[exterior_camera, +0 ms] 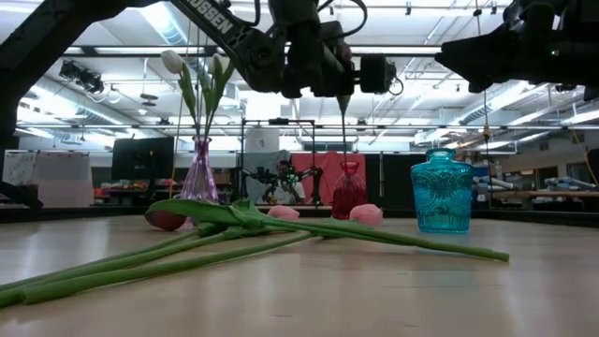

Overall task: Sort flowers into vase by color
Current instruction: Put the red tulip into the red vase

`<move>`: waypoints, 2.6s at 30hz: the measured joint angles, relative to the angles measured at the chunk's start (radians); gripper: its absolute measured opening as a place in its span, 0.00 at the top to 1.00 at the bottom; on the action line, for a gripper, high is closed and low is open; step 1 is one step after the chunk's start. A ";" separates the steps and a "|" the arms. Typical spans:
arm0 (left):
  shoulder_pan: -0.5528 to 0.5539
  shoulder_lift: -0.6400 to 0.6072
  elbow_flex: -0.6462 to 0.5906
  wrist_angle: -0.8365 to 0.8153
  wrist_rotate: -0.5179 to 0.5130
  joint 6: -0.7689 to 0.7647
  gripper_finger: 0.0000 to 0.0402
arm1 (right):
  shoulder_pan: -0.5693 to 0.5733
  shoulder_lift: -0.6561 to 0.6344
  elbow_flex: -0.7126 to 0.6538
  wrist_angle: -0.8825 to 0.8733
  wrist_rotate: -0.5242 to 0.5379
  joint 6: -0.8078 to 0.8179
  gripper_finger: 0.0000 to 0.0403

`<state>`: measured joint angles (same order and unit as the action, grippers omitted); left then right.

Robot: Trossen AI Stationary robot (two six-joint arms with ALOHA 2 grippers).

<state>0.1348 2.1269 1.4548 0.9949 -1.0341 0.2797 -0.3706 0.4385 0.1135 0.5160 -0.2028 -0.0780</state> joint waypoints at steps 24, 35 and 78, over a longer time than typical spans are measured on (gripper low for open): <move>-0.256 -0.014 0.000 -0.275 -0.282 0.177 0.53 | 0.000 0.000 0.000 -0.002 0.000 -0.001 0.54; -0.420 -0.218 0.000 -0.968 -0.015 -0.452 0.62 | 0.000 0.022 0.000 -0.010 0.000 0.007 0.54; -0.432 -0.244 -0.002 -1.914 0.779 -1.830 0.66 | -0.020 0.163 0.001 0.122 -0.012 -0.008 0.54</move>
<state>-0.2973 1.8827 1.4528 -0.9189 -0.2547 -1.5503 -0.3904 0.6015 0.1143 0.6380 -0.2143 -0.0862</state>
